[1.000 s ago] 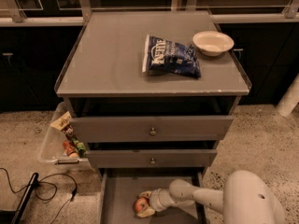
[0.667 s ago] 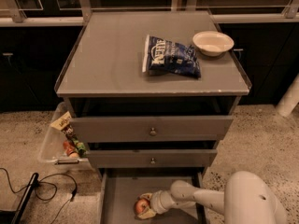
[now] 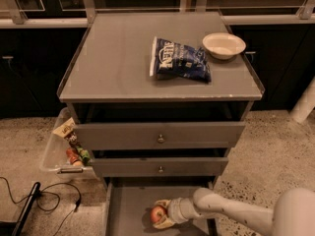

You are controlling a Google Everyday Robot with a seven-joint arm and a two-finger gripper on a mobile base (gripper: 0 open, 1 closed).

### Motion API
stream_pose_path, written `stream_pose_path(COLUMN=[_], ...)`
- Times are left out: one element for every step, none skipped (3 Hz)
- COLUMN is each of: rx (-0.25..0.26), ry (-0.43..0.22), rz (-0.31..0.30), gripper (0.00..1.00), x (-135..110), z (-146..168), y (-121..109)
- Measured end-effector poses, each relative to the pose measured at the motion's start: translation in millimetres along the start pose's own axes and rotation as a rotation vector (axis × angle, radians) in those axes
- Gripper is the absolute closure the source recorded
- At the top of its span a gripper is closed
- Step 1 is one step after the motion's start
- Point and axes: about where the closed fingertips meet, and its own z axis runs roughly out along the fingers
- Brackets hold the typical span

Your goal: Pick apple from bottom drawer and place on counter

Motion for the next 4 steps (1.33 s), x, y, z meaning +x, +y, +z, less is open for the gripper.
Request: stream_pose_path(rx=[0.047,0.088,0.093,0.074], ry=[-0.029,-0.043,-0.029,-0.023], rz=[-0.069,-0.105,-0.122,-0.133], gripper=[1.00,1.00,1.00,1.00], x=[-33.0,-67.1,-71.8,-78.8], z=[-61.7,-134.7,-146.2,-147.0], y=[-3.4,-14.8,-19.0,-11.4])
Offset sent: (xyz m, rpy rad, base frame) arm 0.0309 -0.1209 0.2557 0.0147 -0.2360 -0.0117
